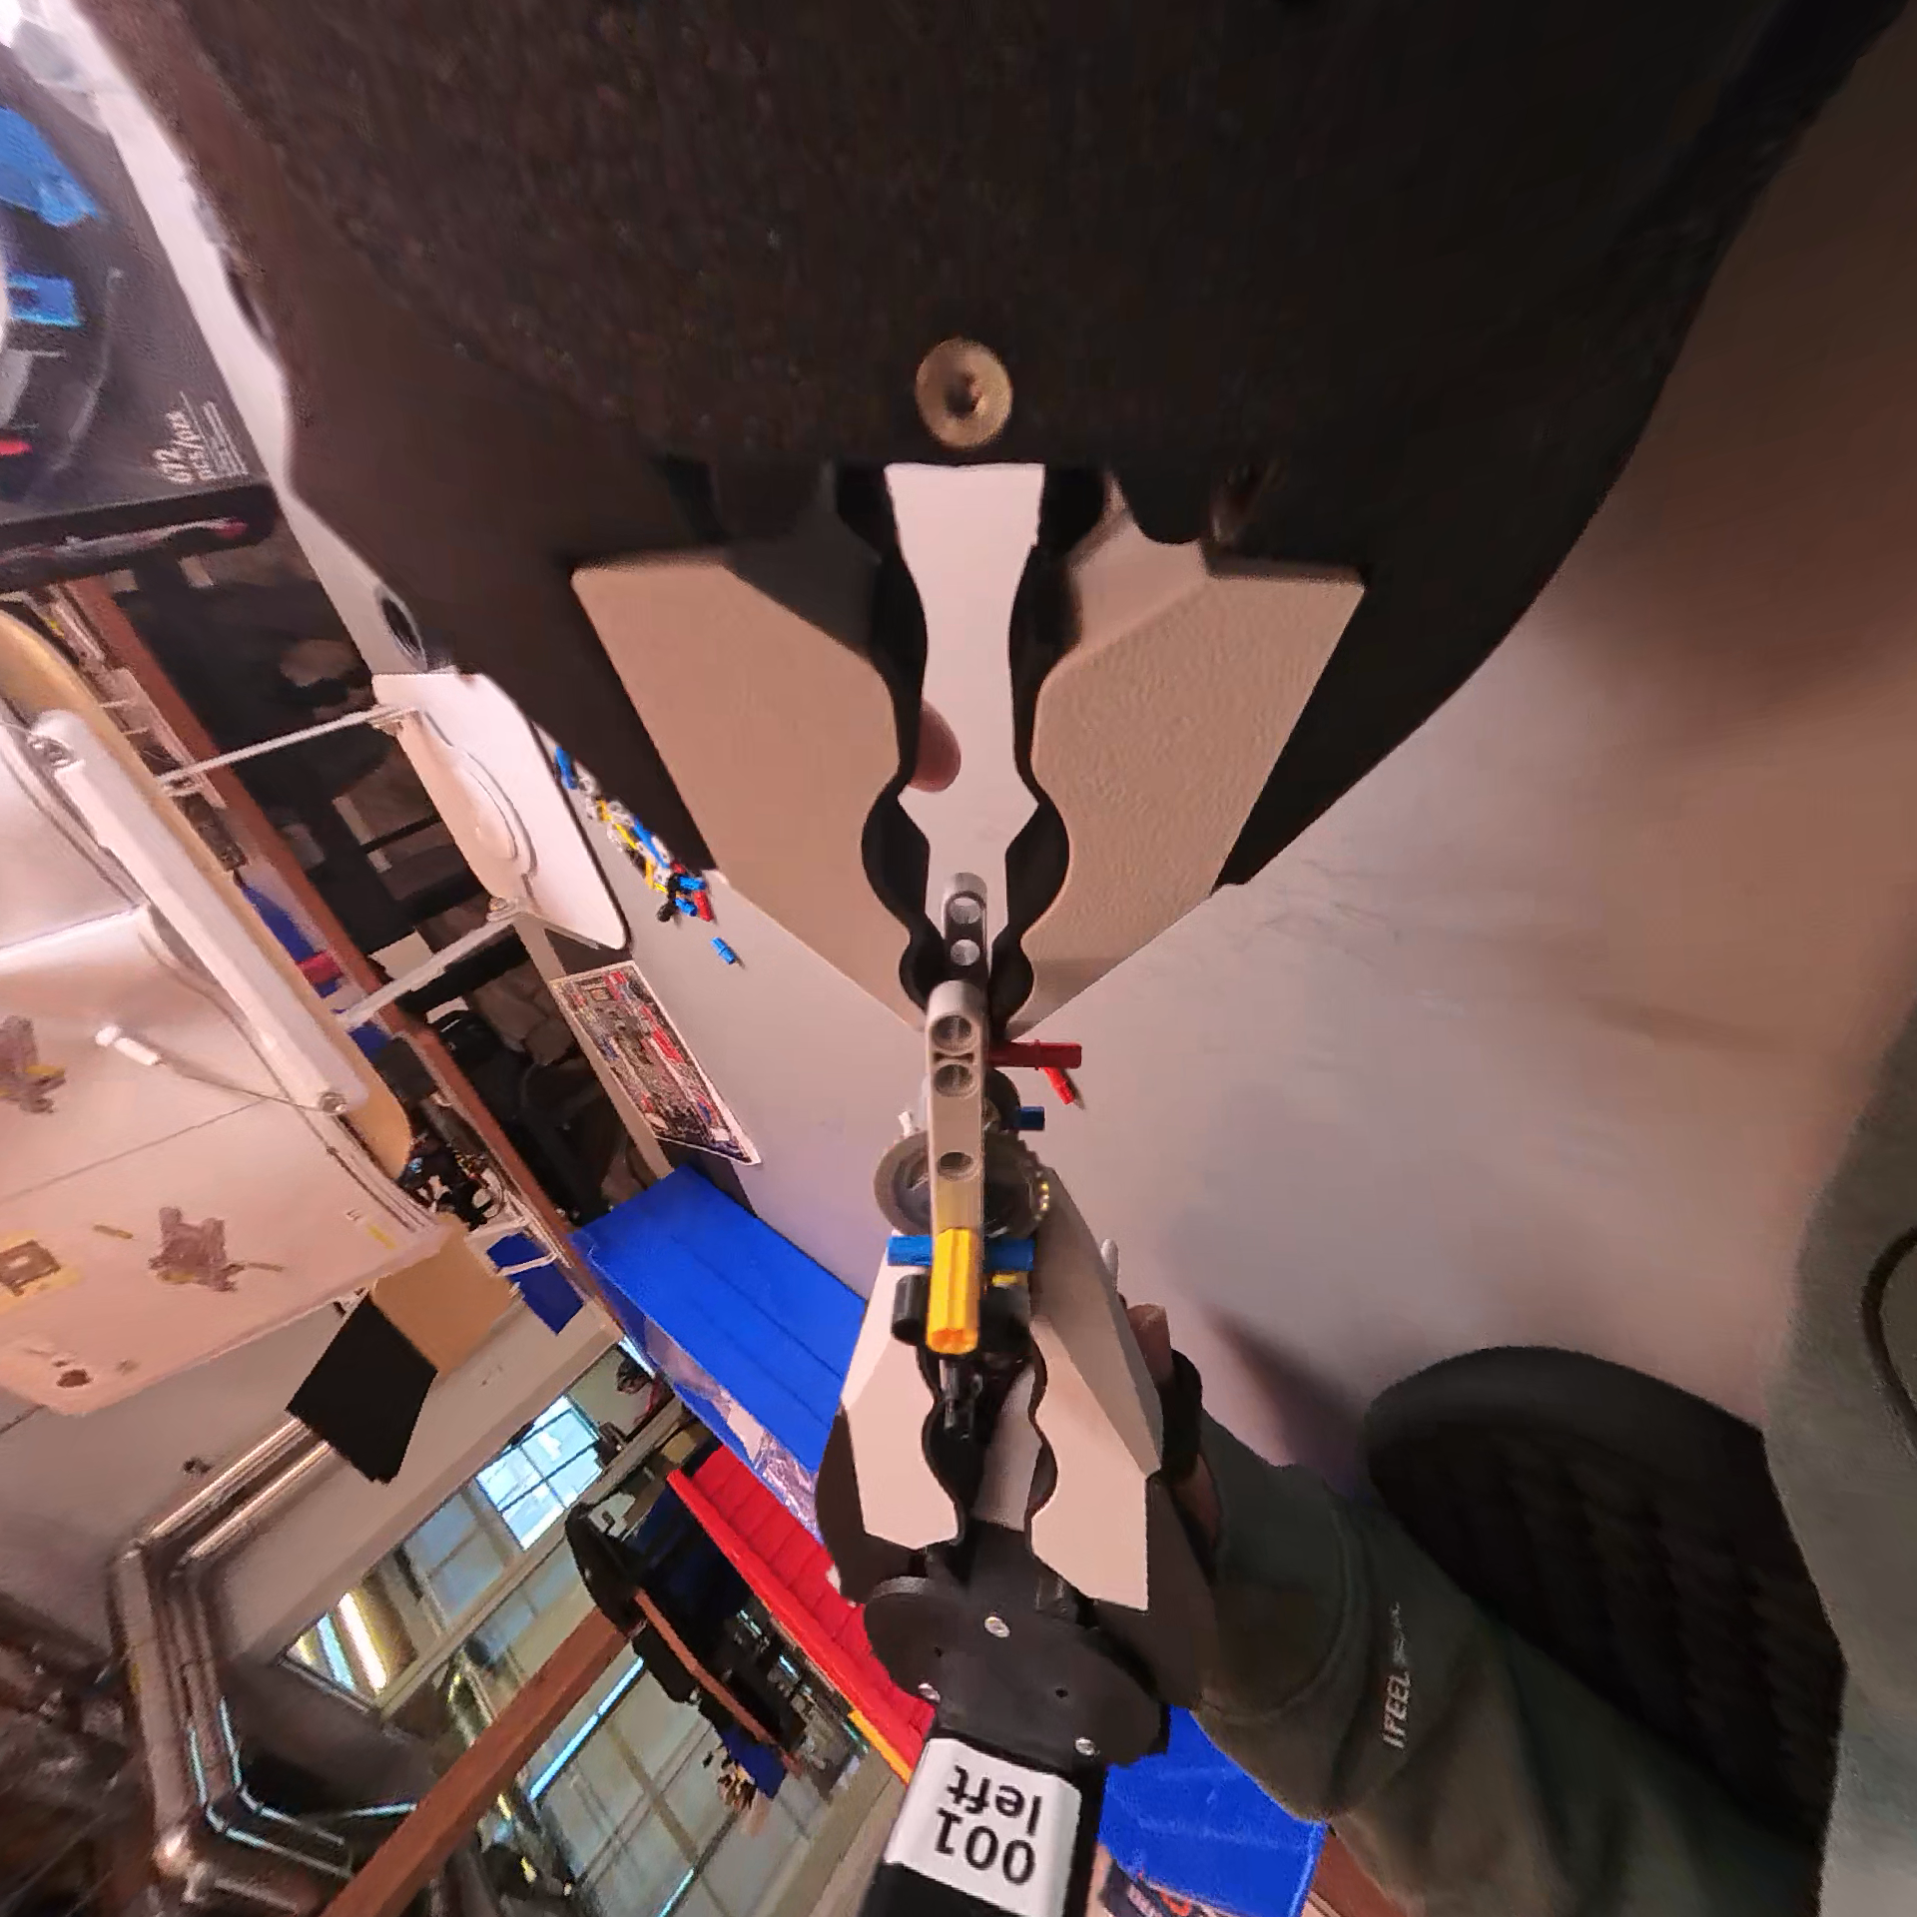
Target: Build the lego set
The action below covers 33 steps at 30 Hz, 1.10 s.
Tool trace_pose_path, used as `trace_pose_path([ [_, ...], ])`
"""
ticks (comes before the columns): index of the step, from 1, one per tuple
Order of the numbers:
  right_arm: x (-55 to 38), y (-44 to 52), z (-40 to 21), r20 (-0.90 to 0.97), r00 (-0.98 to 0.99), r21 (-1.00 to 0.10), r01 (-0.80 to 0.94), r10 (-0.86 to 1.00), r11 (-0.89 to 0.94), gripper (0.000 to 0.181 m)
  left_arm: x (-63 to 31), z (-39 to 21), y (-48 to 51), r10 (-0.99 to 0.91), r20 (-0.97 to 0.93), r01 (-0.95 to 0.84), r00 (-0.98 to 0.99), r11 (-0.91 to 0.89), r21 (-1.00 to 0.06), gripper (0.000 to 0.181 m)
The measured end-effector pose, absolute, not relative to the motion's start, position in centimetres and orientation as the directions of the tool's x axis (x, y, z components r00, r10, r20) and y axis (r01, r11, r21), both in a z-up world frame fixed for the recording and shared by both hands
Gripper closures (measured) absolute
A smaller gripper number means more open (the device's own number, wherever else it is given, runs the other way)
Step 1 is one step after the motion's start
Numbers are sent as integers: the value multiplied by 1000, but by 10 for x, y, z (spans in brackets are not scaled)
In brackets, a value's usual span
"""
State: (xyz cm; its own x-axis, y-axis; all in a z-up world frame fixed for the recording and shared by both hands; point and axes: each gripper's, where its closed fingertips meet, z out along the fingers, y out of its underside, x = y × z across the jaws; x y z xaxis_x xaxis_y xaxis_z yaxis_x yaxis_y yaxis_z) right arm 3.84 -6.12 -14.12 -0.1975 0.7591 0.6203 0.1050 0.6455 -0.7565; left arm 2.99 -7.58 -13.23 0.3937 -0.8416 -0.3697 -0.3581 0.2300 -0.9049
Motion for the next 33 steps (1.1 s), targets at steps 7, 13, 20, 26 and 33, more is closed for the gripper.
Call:
trace_pose_path([
  [7,36,-54,-144,469,-223,-858,115,854,501,151,19,-128,-61,-867,-148,-188,475,64,-980,167],
  [13,33,-46,-142,253,-243,-943,154,937,294,139,18,-127,-52,-870,76,-42,487,-111,-993,167],
  [20,31,-50,-139,140,-249,-967,173,958,186,152,24,-124,-54,-861,30,-72,508,-76,-994,167],
  [26,30,-52,-141,54,-272,-969,218,961,117,153,25,-124,-57,-861,-1,-99,509,-57,-993,167],
  [33,27,-50,-143,39,-239,-969,229,970,96,154,23,-127,-54,-851,8,-101,524,-72,-992,167],
])
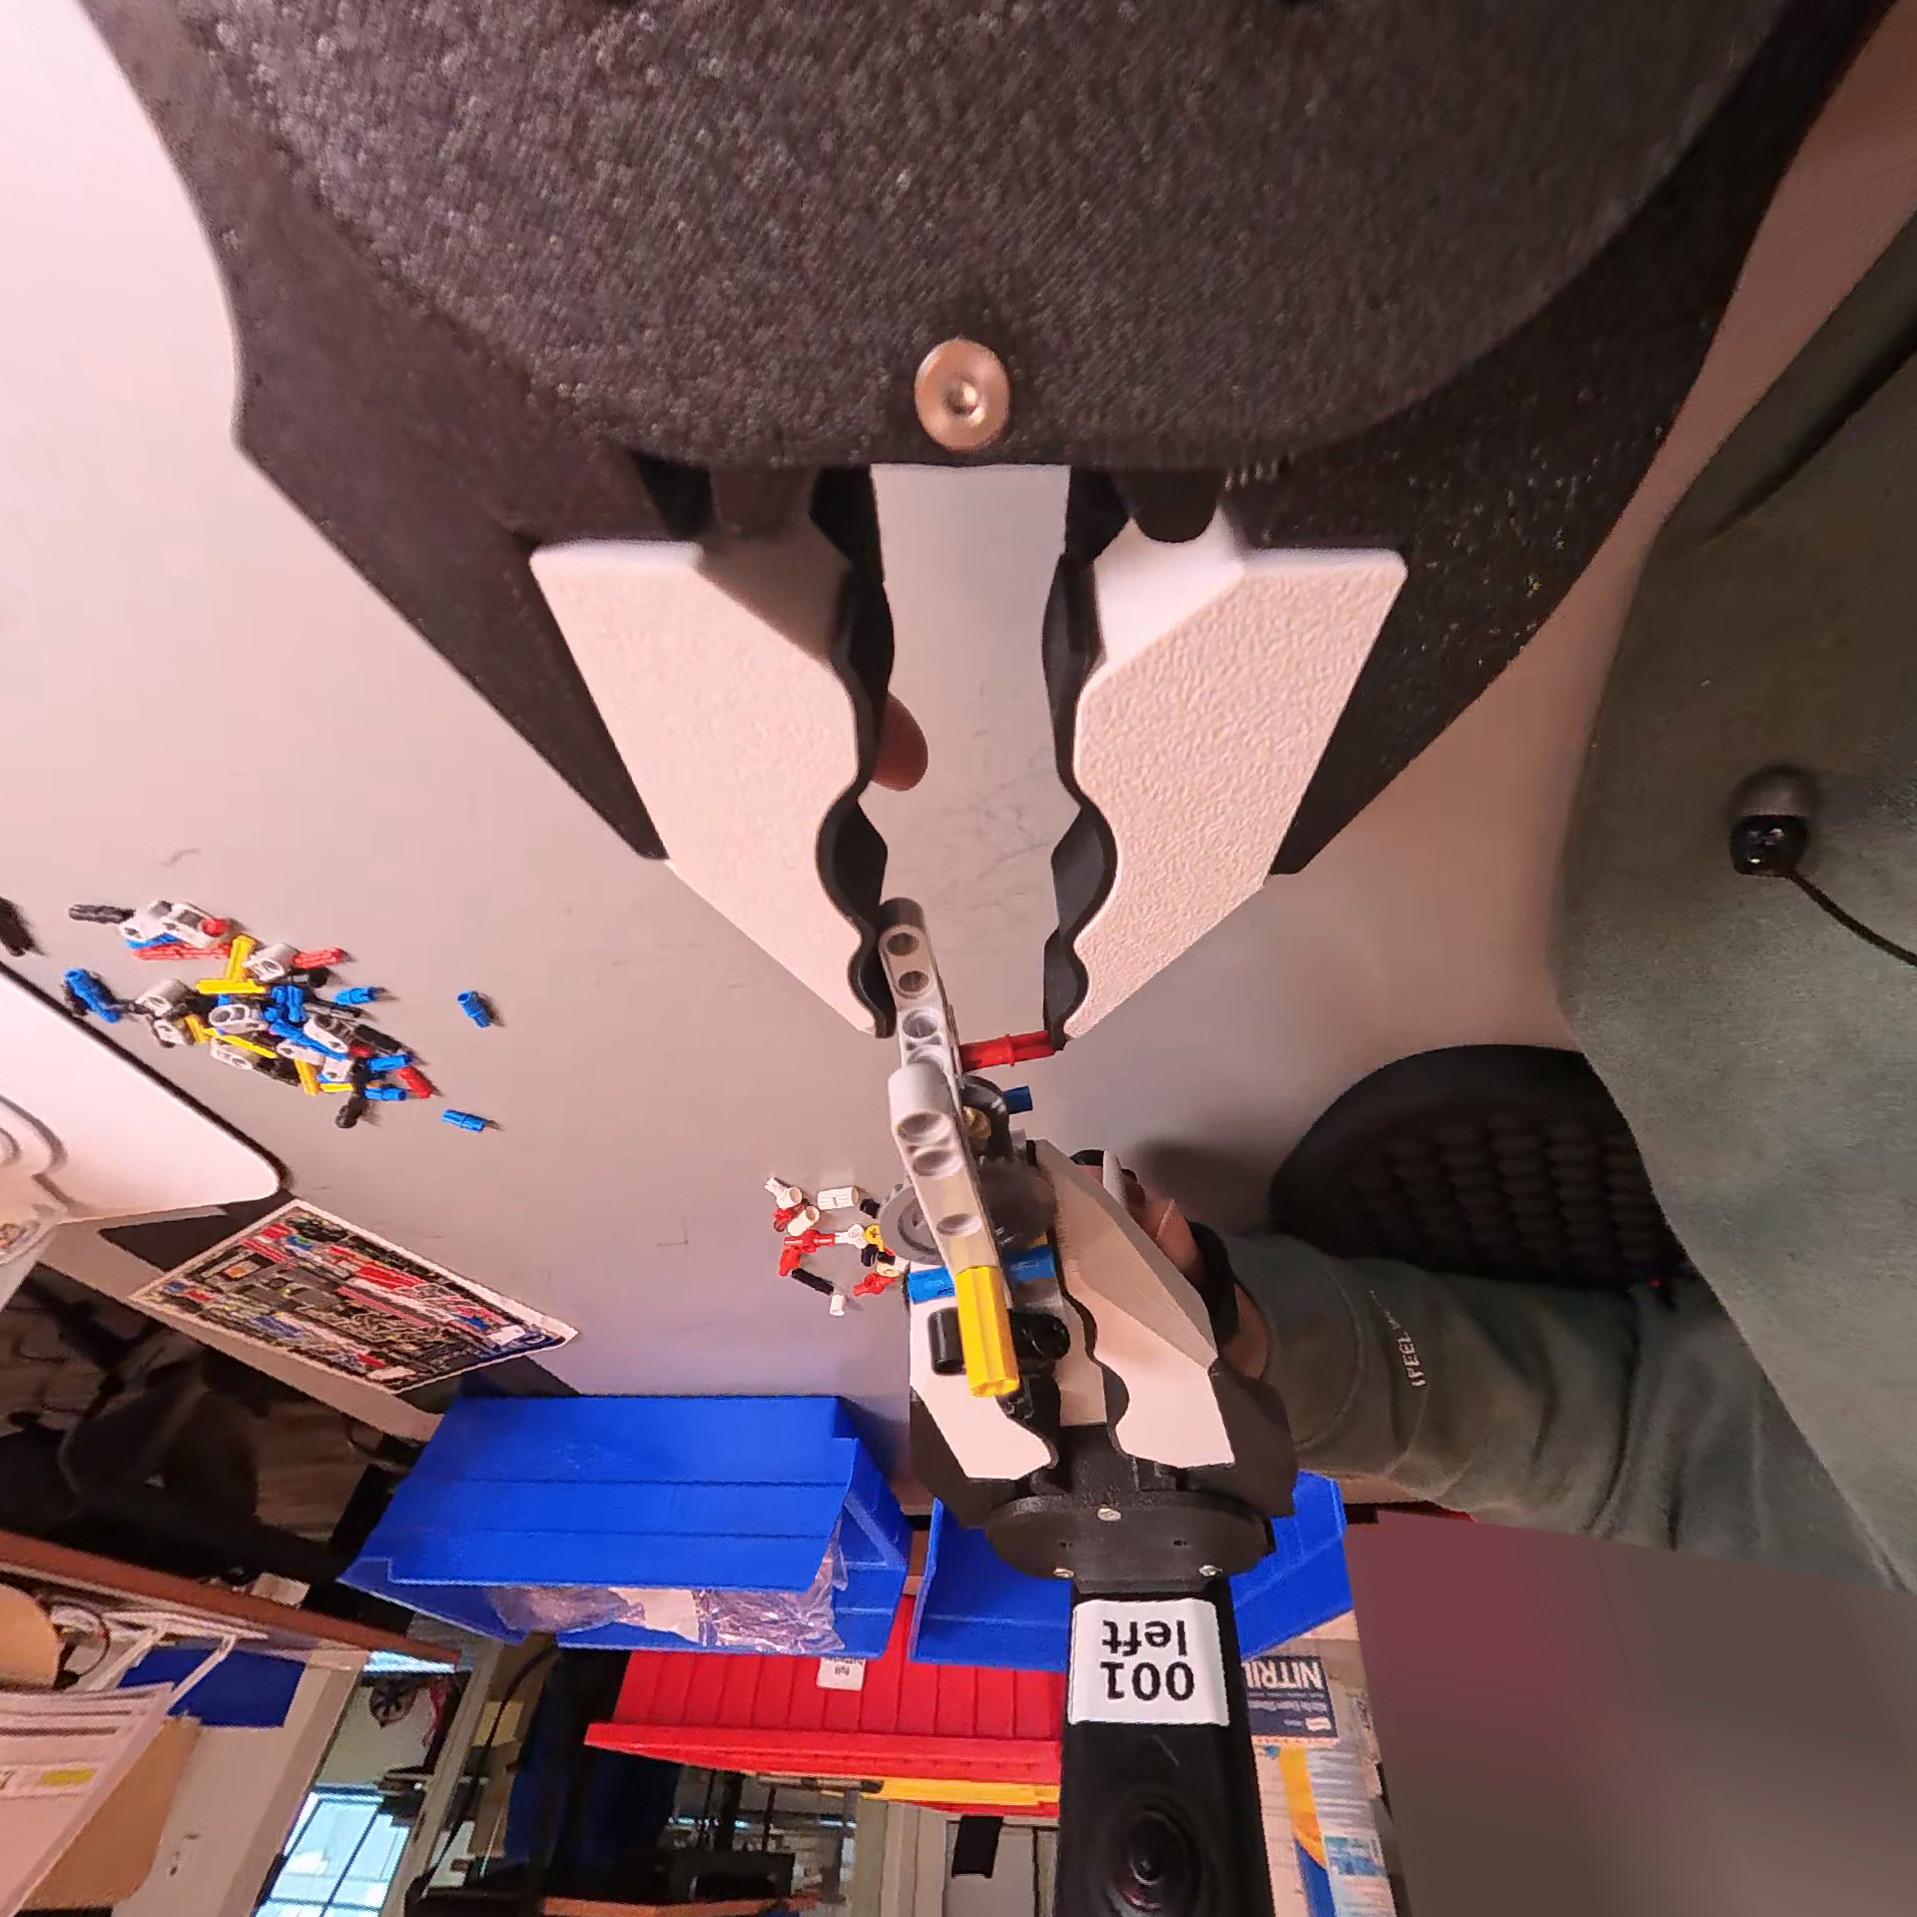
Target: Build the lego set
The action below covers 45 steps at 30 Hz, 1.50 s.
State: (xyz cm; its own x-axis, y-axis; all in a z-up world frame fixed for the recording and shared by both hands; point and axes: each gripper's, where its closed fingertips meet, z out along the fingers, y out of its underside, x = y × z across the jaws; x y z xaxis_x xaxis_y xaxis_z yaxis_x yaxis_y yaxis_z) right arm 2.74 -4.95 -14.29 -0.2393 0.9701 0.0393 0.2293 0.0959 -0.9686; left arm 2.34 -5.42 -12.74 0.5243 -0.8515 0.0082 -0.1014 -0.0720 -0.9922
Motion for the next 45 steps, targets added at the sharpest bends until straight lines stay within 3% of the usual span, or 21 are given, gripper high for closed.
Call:
trace_pose_path([
  [8,30,-53,-144,17,-251,-971,228,968,76,157,25,-128,-57,-862,35,-87,506,-91,-992,167],
  [9,30,-45,-140,33,-210,-976,202,977,76,173,27,-129,-58,-864,36,-86,503,-91,-992,166],
  [15,35,-48,-140,79,-234,-973,195,969,127,173,29,-124,-59,-868,46,-66,494,-90,-994,167],
  [16,36,-49,-137,83,-240,-977,174,967,127,171,28,-123,-57,-868,67,-44,493,-102,-994,167],
  [18,37,-52,-138,56,-277,-977,182,959,110,146,25,-122,-53,-856,109,-9,505,-132,-991,167],
  [20,37,-54,-139,26,-295,-978,192,955,86,139,25,-123,-53,-854,119,-2,507,-140,-990,167],
  [23,35,-52,-138,7,-269,-979,197,963,62,152,29,-124,-53,-855,99,-21,509,-128,-992,167],
  [38,33,-51,-143,-44,-259,-974,225,965,16,155,28,-129,-55,-849,128,-11,513,-156,-988,166],
  [39,33,-48,-142,-44,-244,-975,221,969,11,165,30,-129,-56,-852,132,-8,507,-158,-987,167],
  [45,36,-50,-139,-6,-252,-978,202,968,47,164,33,-127,-58,-863,139,6,485,-156,-988,167],
])
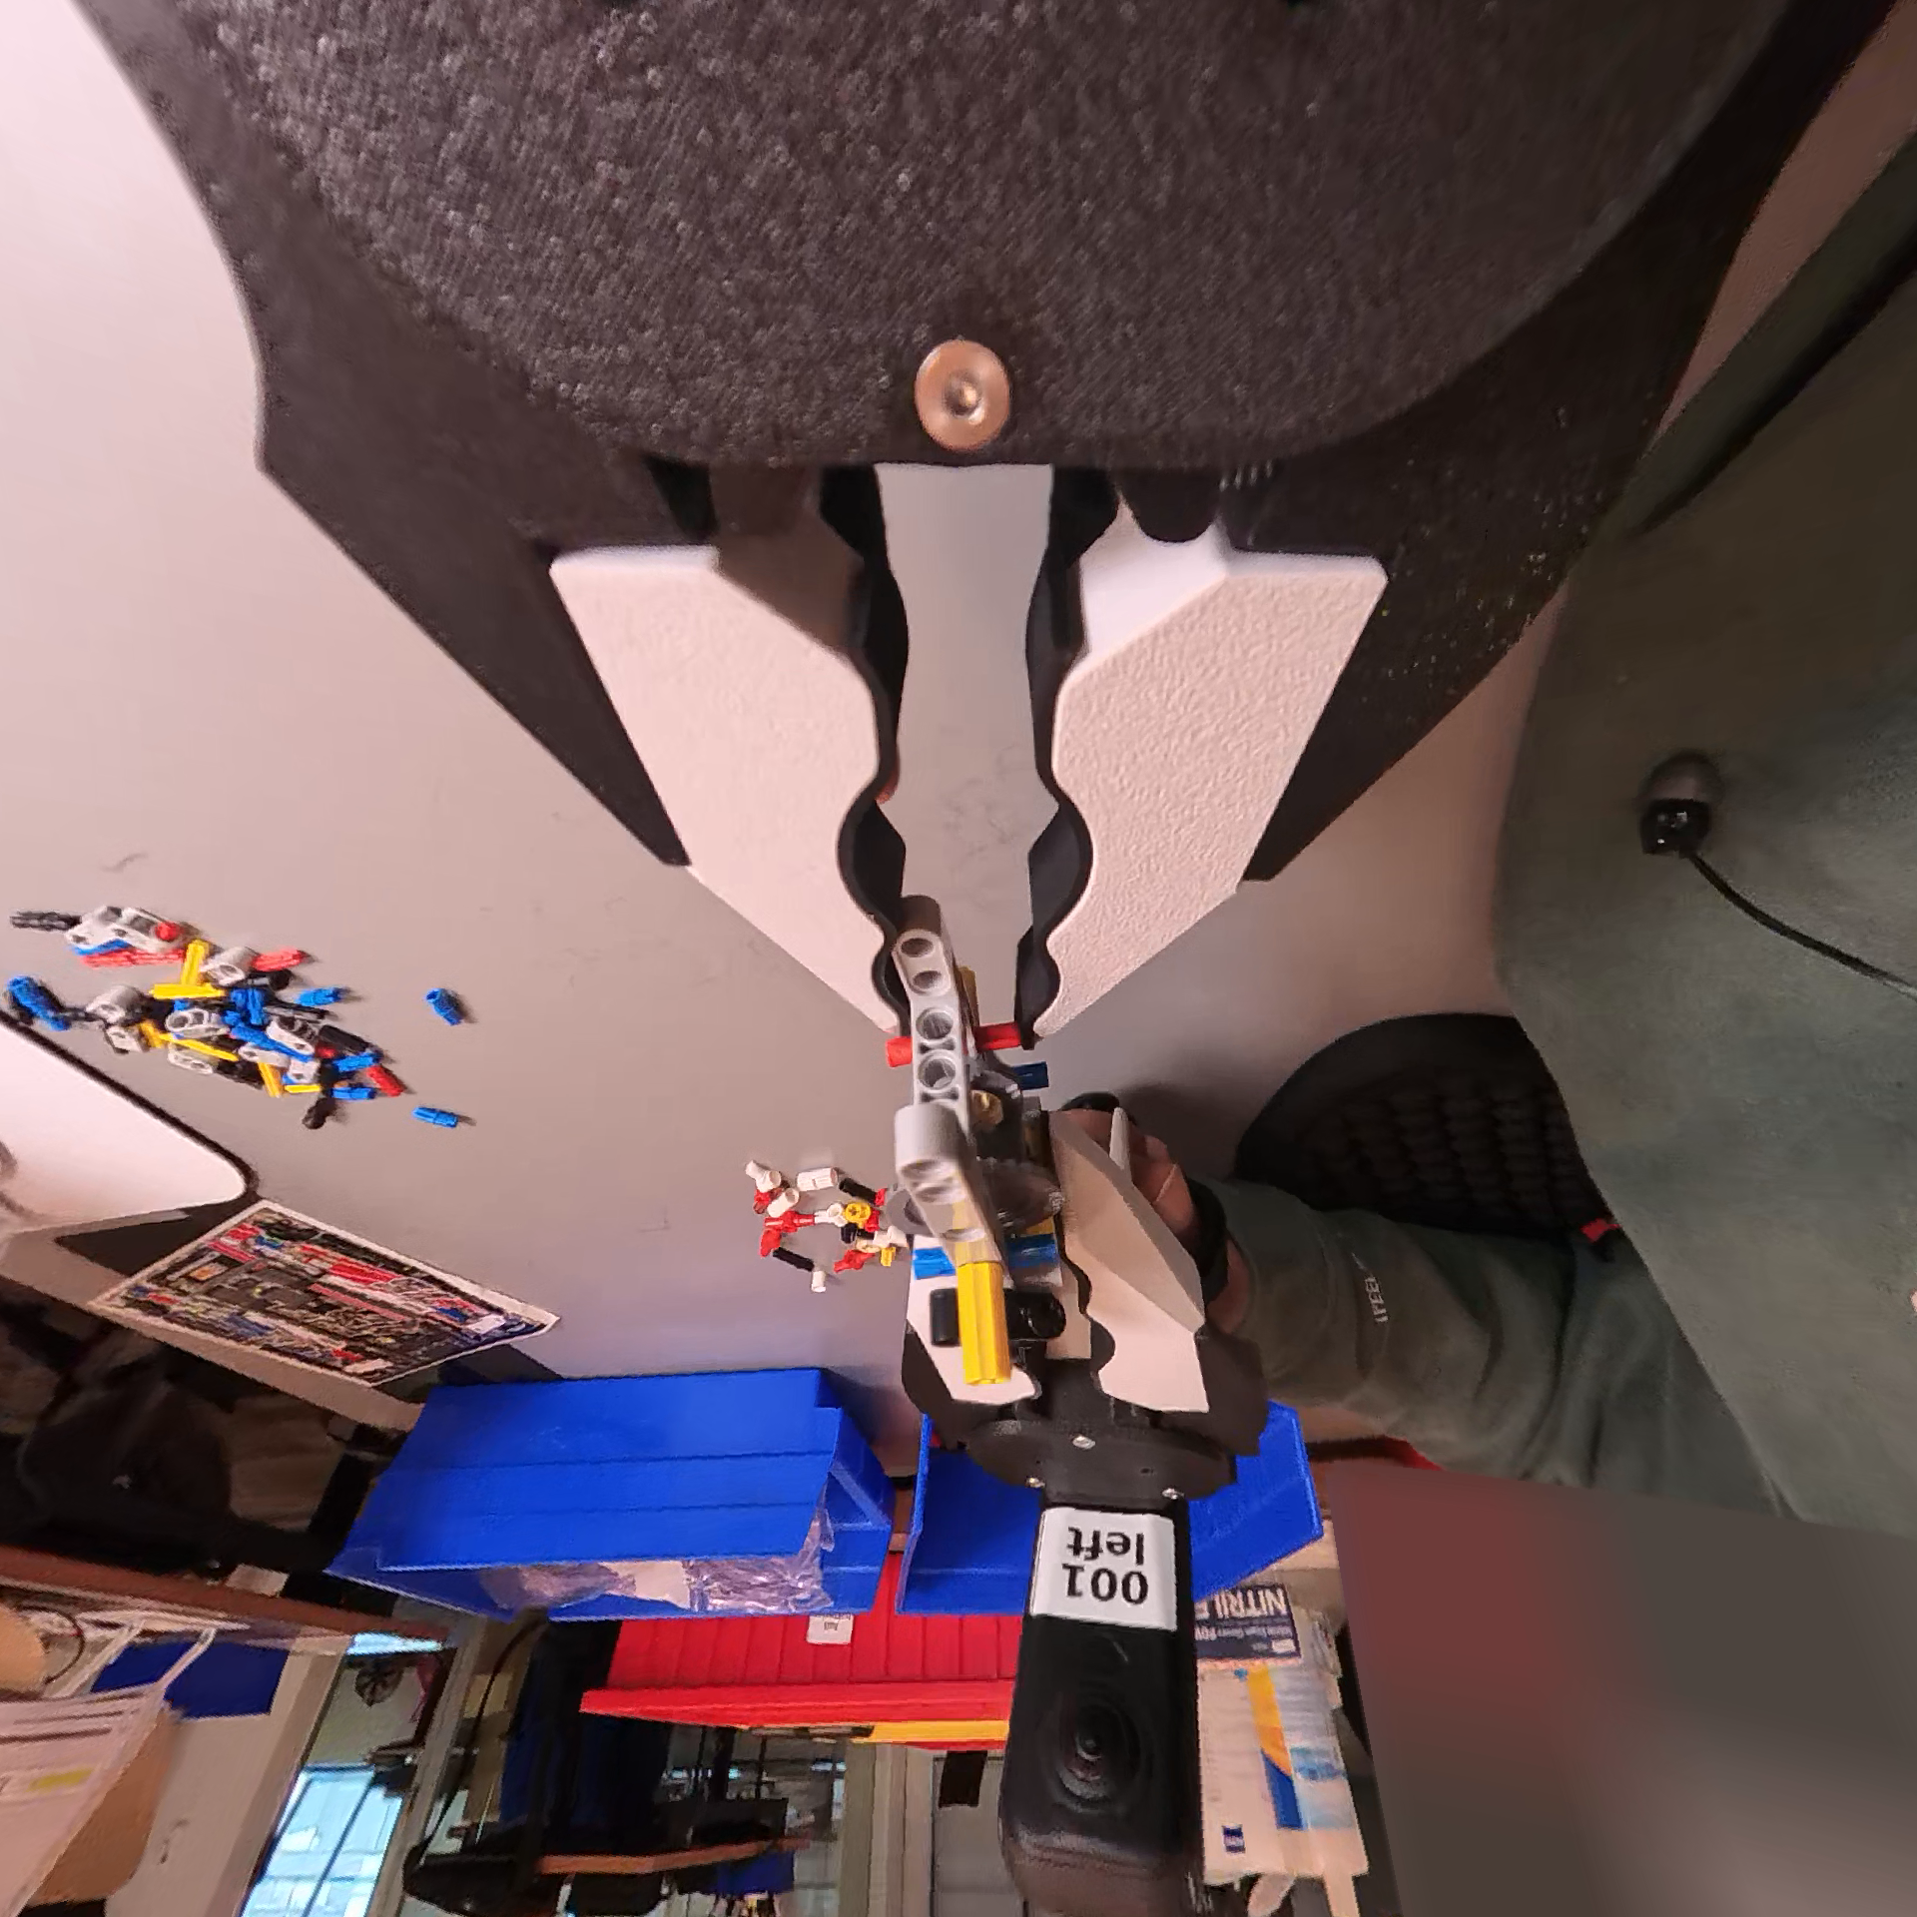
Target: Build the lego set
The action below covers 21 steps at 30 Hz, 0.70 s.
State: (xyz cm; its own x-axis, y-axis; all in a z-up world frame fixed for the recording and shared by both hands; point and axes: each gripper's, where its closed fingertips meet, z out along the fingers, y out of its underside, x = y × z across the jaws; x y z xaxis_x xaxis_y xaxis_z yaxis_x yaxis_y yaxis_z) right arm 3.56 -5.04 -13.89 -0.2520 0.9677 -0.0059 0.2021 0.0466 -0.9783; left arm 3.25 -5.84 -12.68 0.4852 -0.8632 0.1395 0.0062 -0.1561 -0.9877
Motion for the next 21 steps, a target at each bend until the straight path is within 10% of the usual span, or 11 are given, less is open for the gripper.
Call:
trace_pose_path([
  [13,40,-36,-146,30,-235,-965,247,972,89,147,18,-134,-44,-815,290,65,502,-299,-952,167],
  [21,42,-22,-161,198,-196,-919,303,960,251,162,14,-147,-38,-545,798,293,257,-743,-601,167],
])
